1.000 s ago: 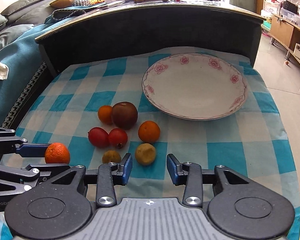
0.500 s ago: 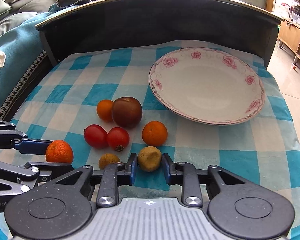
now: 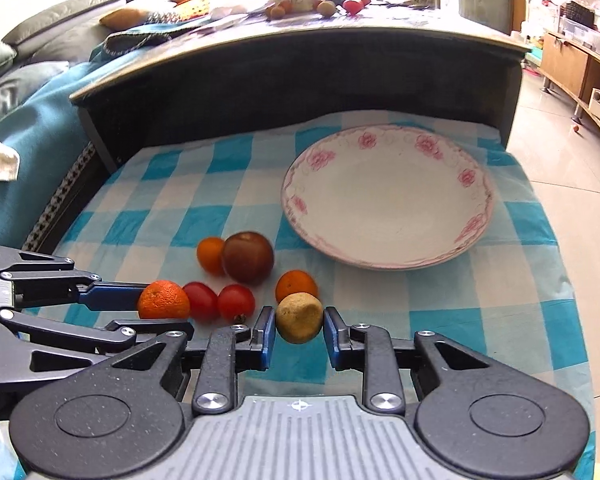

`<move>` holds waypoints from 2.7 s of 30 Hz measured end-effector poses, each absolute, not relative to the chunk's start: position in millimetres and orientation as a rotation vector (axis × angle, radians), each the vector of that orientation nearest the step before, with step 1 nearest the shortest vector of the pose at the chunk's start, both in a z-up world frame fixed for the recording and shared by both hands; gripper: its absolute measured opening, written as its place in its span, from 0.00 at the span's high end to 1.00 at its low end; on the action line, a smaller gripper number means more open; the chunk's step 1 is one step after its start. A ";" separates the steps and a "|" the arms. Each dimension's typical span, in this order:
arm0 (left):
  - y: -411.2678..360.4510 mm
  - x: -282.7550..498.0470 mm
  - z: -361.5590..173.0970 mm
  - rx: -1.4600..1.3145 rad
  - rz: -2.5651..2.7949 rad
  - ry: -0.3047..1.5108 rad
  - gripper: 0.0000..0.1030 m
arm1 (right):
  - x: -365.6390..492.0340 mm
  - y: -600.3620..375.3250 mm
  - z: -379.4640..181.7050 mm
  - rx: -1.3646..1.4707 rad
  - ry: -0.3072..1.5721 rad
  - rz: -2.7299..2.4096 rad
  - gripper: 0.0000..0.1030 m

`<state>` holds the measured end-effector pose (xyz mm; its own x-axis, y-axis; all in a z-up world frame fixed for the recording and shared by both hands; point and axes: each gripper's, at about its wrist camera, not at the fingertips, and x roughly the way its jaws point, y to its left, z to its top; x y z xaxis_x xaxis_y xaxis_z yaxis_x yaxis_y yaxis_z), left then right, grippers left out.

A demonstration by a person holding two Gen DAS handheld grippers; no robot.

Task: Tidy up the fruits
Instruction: 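Carry both fruits over the white plate and open both tools to drop them, then withdraw both open tools from the plate back toward the fruit cluster, then grasp another small brown fruit with the right tool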

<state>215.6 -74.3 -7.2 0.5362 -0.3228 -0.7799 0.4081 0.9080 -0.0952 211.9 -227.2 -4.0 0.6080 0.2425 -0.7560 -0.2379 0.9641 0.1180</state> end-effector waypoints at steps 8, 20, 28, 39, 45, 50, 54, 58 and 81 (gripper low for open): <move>-107.0 248.9 2.3 0.140 -0.444 0.845 0.58 | 229.1 -248.9 6.7 0.064 0.812 0.217 0.80; -139.0 298.9 -11.9 0.158 -0.432 0.836 0.58 | 268.2 -276.6 2.3 0.087 0.781 0.150 0.79; -145.3 309.5 -24.2 0.161 -0.428 0.848 0.58 | 276.9 -282.2 -4.6 0.087 0.802 0.144 0.78; -141.5 311.4 -17.7 0.159 -0.413 0.831 0.53 | 278.3 -285.3 -2.6 0.106 0.795 0.124 0.77; -131.5 301.0 -3.4 0.161 -0.402 0.813 0.53 | 271.4 -283.4 5.1 0.113 0.784 0.132 0.75; -117.7 281.9 10.3 0.174 -0.401 0.803 0.52 | 259.9 -271.6 14.5 0.111 0.772 0.172 0.74; -101.6 264.7 19.4 0.173 -0.393 0.802 0.52 | 246.6 -260.4 20.1 0.103 0.770 0.207 0.72; -85.1 248.5 22.5 0.177 -0.383 0.817 0.52 | 233.8 -253.2 19.0 0.109 0.791 0.222 0.72; -30.0 213.6 -5.0 0.150 -0.414 0.916 0.46 | 203.8 -187.8 -27.3 0.010 0.958 0.369 0.65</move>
<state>213.6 -30.0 -5.0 0.5371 -0.2834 -0.7945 0.4093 0.9111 -0.0483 203.8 -187.8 -27.3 0.5177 0.3118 -0.7968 -0.3032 0.9377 0.1700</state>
